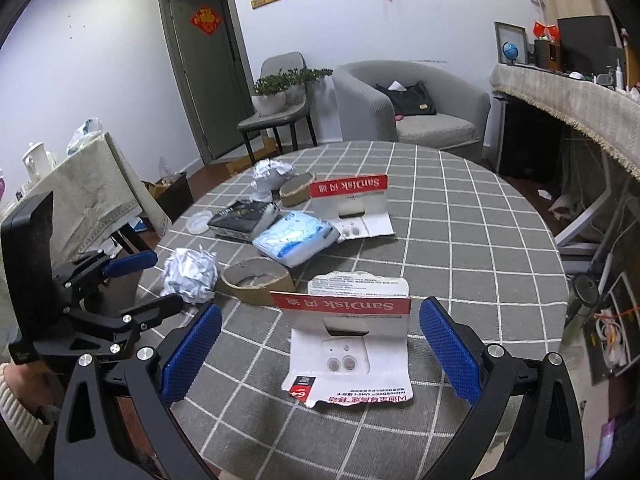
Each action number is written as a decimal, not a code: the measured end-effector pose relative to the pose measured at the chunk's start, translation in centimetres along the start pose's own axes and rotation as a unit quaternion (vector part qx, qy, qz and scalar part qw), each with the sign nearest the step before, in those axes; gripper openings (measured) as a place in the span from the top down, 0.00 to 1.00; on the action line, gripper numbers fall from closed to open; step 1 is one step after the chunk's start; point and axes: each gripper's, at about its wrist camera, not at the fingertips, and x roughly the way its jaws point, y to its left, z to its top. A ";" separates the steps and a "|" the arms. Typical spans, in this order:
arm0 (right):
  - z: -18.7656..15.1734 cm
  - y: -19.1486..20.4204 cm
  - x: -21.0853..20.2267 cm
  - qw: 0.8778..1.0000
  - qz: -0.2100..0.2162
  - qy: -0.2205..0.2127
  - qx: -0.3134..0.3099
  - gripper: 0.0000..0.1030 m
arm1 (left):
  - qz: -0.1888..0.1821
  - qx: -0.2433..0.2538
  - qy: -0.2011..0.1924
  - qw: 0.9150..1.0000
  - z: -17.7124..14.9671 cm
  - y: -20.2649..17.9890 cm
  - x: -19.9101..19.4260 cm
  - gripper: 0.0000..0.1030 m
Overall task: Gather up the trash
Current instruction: 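Grasp the crumpled foil with the left gripper while the right grasps the SanDisk package, then carry the foil over the bin and open the left gripper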
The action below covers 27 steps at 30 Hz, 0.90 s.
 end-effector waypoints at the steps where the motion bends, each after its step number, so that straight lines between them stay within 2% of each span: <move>1: 0.0 -0.1 0.2 1.000 -0.001 0.002 0.001 0.03 | 0.001 0.002 0.002 1.000 0.1 0.0 0.3 0.21; 5: 0.2 -0.2 1.0 1.000 -0.004 0.011 0.006 0.03 | 0.005 -0.006 0.012 1.000 0.3 0.8 1.4 0.21; 7: 0.2 -0.1 1.6 1.000 -0.002 0.018 0.006 0.03 | -0.009 -0.008 0.015 1.000 0.4 0.9 1.8 0.24; 10: 0.2 0.2 2.4 1.000 -0.003 0.027 0.000 0.03 | -0.030 0.000 0.019 0.999 0.4 0.5 2.2 0.32; 13: 0.3 0.4 3.0 0.999 -0.012 0.031 -0.004 0.03 | -0.042 -0.006 0.021 0.999 0.6 0.5 2.5 0.45; 21: 1.0 0.0 4.0 0.998 -0.041 0.037 0.005 0.03 | -0.052 -0.034 0.011 0.998 1.1 1.5 2.0 0.47; 23: 1.1 0.0 4.2 0.998 -0.054 0.038 0.005 0.13 | -0.051 -0.039 0.006 0.998 1.3 1.7 1.8 0.47; 24: 1.1 0.0 4.4 0.997 -0.064 0.041 0.004 0.25 | -0.048 -0.043 0.003 0.998 1.3 1.8 1.6 0.47; 27: 1.3 0.1 4.5 0.996 -0.074 0.046 0.005 0.26 | -0.045 -0.047 -0.006 0.998 1.6 1.9 1.2 0.47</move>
